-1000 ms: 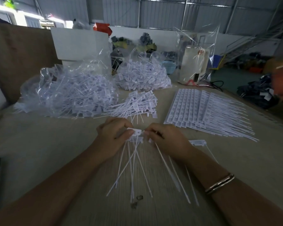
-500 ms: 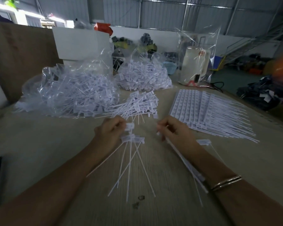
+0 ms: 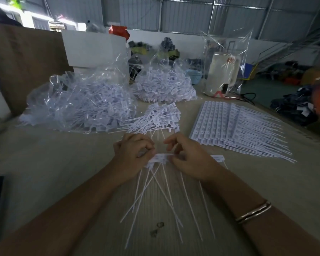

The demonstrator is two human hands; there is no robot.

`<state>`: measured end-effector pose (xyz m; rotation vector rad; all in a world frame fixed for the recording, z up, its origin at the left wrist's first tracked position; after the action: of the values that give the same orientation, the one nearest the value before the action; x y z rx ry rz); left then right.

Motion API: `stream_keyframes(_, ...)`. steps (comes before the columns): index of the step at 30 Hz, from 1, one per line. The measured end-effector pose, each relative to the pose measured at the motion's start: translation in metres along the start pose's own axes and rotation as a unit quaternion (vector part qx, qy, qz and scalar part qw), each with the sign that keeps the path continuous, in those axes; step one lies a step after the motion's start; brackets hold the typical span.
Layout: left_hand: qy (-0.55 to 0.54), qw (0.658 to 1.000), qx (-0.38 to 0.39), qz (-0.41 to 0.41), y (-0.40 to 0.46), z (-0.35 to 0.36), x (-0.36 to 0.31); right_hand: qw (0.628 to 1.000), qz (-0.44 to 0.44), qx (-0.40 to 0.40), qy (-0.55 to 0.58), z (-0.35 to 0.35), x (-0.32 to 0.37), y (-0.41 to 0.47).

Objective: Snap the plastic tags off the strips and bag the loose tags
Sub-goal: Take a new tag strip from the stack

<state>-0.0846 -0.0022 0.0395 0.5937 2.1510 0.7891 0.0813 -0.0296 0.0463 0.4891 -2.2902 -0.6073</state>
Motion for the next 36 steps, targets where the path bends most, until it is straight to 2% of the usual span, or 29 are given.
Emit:
stream_keyframes(3,-0.014,1.000,-0.011,-0.004,0.001,-0.002,-0.002,0.994,-0.026,0.018,-0.107,-0.001,-0.006,0.000)
stream_keyframes(6,-0.025,1.000,0.000,-0.012,0.000,0.000,0.000,0.991,-0.052,-0.013,-0.120,0.001,-0.003,0.002)
stream_keyframes(8,-0.022,1.000,0.007,0.017,0.001,0.000,-0.001,0.990,-0.062,-0.021,-0.127,0.001,-0.003,0.004)
stream_keyframes(16,-0.029,0.996,-0.007,0.090,0.001,-0.005,-0.013,0.999,0.026,0.010,0.032,0.002,-0.001,0.005)
stream_keyframes(18,-0.060,0.997,-0.010,0.056,0.001,-0.005,-0.014,0.998,0.035,0.001,0.060,0.003,0.001,0.005)
stream_keyframes(19,-0.103,0.994,-0.015,0.010,0.001,-0.007,-0.011,0.994,0.061,-0.019,0.094,0.002,-0.001,0.005)
stream_keyframes(21,-0.185,0.978,-0.023,-0.094,0.000,-0.012,-0.001,0.970,0.137,-0.097,0.177,-0.010,-0.012,0.007)
stream_keyframes(22,-0.195,0.973,-0.030,-0.117,-0.002,-0.014,0.004,0.963,0.155,-0.124,0.183,-0.016,-0.019,0.006)
stream_keyframes(24,-0.115,0.989,-0.039,-0.084,0.000,-0.016,0.010,0.983,0.133,-0.102,0.074,-0.021,-0.028,0.003)
stream_keyframes(26,0.040,0.999,0.014,-0.030,0.002,-0.007,0.011,0.993,0.096,-0.067,-0.031,-0.014,-0.028,0.000)
stream_keyframes(28,0.120,0.991,0.059,-0.024,0.004,0.002,0.010,0.994,0.067,-0.071,-0.050,-0.004,-0.020,0.002)
stream_keyframes(32,0.014,1.000,0.003,-0.022,0.007,-0.003,0.003,0.996,0.015,-0.054,-0.070,0.017,0.002,0.009)
stream_keyframes(34,0.005,0.999,0.037,-0.032,0.009,0.001,-0.003,0.997,-0.032,-0.049,-0.051,0.022,0.014,0.009)
stream_keyframes(36,0.019,0.998,0.064,-0.020,0.008,0.008,-0.007,0.999,-0.026,-0.040,-0.011,0.020,0.020,0.008)
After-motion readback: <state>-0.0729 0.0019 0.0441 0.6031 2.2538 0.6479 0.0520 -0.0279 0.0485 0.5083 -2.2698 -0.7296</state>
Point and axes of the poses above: each hand's wrist, its own y-axis towards the middle knuckle, its own z-axis out of the palm, x = y × z, the point moved 4 cm from there along y, towards the middle knuckle, and after that the axes turned 12 degrees about -x, right-handed, at the moved point
